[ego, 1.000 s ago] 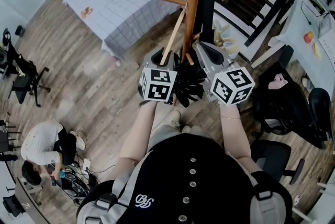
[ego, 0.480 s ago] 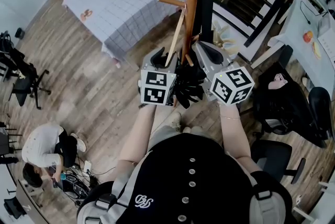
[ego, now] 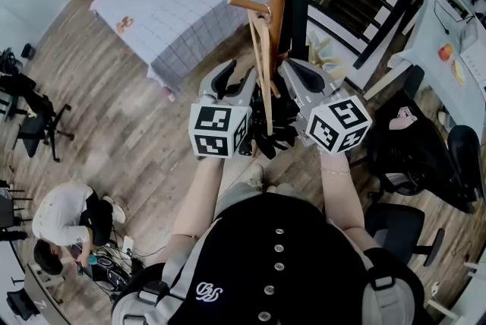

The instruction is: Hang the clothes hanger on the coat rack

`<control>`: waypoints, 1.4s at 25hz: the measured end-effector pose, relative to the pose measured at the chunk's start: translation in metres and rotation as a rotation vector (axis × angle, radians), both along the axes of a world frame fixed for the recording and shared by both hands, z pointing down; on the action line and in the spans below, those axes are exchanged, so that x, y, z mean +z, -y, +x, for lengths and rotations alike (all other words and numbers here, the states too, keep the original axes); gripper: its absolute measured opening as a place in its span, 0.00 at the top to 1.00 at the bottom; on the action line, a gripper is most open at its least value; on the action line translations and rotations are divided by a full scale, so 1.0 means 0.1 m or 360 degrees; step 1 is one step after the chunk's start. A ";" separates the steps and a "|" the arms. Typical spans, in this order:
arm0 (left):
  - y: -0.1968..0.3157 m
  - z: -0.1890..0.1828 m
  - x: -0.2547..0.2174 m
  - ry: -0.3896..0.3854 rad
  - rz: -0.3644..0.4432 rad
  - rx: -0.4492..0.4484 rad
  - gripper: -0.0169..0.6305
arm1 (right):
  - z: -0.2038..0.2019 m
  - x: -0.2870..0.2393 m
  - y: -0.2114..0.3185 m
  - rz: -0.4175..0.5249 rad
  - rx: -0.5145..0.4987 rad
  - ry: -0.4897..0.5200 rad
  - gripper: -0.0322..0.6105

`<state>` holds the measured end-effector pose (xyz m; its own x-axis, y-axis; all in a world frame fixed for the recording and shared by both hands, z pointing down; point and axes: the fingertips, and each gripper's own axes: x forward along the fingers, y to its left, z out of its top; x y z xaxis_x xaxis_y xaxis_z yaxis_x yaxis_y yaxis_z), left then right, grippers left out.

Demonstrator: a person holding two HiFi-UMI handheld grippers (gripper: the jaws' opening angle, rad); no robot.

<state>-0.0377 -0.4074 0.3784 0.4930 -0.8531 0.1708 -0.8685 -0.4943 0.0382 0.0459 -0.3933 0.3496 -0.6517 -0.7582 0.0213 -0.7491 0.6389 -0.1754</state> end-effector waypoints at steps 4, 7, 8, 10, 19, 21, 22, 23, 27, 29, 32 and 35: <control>-0.01 0.06 -0.11 -0.0063 0.0035 0.0064 0.72 | -0.03 -0.11 -0.01 0.0043 -0.0023 -0.0018 0.95; -0.04 0.14 -0.17 -0.0062 0.0070 0.0136 0.73 | -0.06 -0.14 -0.03 0.0062 -0.0042 -0.0038 0.95; -0.05 0.16 -0.20 -0.0068 0.0084 0.0152 0.73 | -0.07 -0.15 -0.04 0.0070 -0.0049 -0.0045 0.95; -0.06 0.18 -0.28 -0.0100 0.0115 0.0174 0.75 | -0.09 -0.19 -0.05 0.0085 -0.0059 -0.0053 0.95; -0.09 0.13 -0.45 -0.0224 0.0212 0.0167 0.91 | -0.12 -0.23 -0.10 0.0121 -0.0094 -0.0073 0.95; -0.11 0.15 -0.43 -0.0215 0.0209 0.0196 0.94 | -0.13 -0.22 -0.12 0.0129 -0.0111 -0.0084 0.95; -0.12 0.17 -0.42 -0.0212 0.0206 0.0211 0.97 | -0.13 -0.22 -0.12 0.0131 -0.0116 -0.0087 0.95; -0.13 0.19 -0.41 -0.0215 0.0203 0.0228 0.97 | -0.12 -0.21 -0.13 0.0132 -0.0119 -0.0090 0.95; -0.22 0.23 -0.43 -0.0306 0.0200 0.0316 0.98 | -0.10 -0.19 -0.15 0.0128 -0.0128 -0.0100 0.95; -0.26 0.25 -0.44 -0.0366 0.0186 0.0363 0.98 | -0.09 -0.17 -0.17 0.0129 -0.0140 -0.0122 0.95; -0.28 0.30 -0.39 -0.0377 0.0148 0.0402 0.98 | -0.04 -0.15 -0.19 0.0127 -0.0128 -0.0123 0.95; -0.29 0.32 -0.34 -0.0360 0.0121 0.0414 0.98 | -0.02 -0.14 -0.19 0.0117 -0.0112 -0.0110 0.95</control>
<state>-0.0055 -0.3788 0.3442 0.7137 -0.6999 -0.0271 -0.6867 -0.7068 0.1698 0.0439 -0.3746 0.3357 -0.7020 -0.7120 0.0141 -0.7108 0.6994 -0.0754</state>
